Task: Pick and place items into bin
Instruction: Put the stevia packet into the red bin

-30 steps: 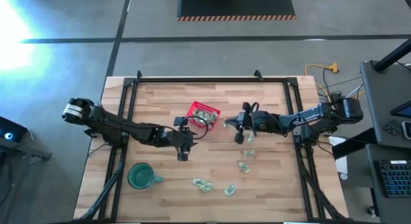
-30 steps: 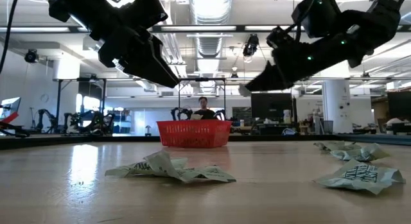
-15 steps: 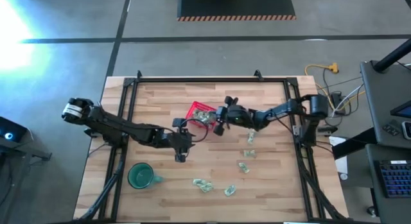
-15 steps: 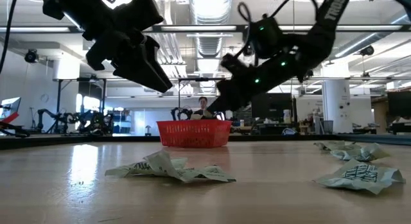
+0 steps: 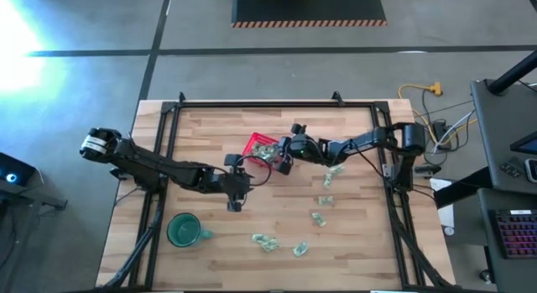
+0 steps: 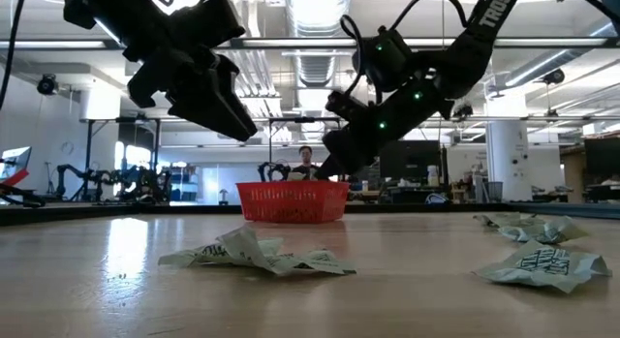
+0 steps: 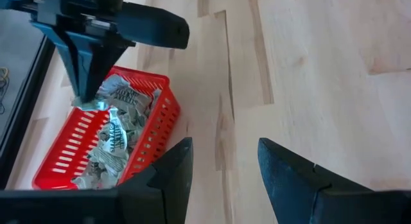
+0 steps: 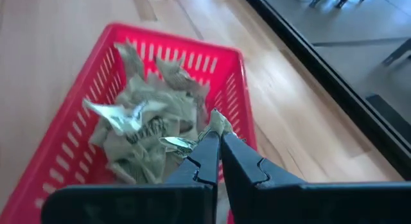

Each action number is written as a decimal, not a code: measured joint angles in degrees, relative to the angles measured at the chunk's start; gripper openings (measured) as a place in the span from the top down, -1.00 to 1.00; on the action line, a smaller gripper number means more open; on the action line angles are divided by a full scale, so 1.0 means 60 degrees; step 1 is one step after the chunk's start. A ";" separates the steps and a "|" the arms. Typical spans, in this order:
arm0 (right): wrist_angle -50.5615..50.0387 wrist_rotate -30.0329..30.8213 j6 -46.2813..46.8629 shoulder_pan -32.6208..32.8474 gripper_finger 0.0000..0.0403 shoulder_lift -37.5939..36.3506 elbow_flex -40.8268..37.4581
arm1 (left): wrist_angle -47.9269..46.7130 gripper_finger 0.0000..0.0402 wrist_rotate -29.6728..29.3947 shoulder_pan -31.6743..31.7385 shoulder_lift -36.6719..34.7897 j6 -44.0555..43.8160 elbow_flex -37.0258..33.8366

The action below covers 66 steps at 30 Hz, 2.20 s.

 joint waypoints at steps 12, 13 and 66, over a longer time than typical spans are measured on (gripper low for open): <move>-0.0678 -0.0013 -0.0438 0.0087 0.38 -0.0456 -0.0004 | 0.0020 0.20 0.0000 -0.0003 -0.0004 -0.0088 -0.0004; -0.0677 -0.0015 -0.0441 0.0123 0.33 -0.0637 0.0000 | 0.0019 0.20 0.0000 -0.0004 -0.0004 -0.0186 -0.0004; -0.6839 -0.0087 0.0891 0.3034 0.53 -0.3605 -0.1056 | 0.4261 0.20 0.5901 -0.1052 0.4080 -0.0754 0.0233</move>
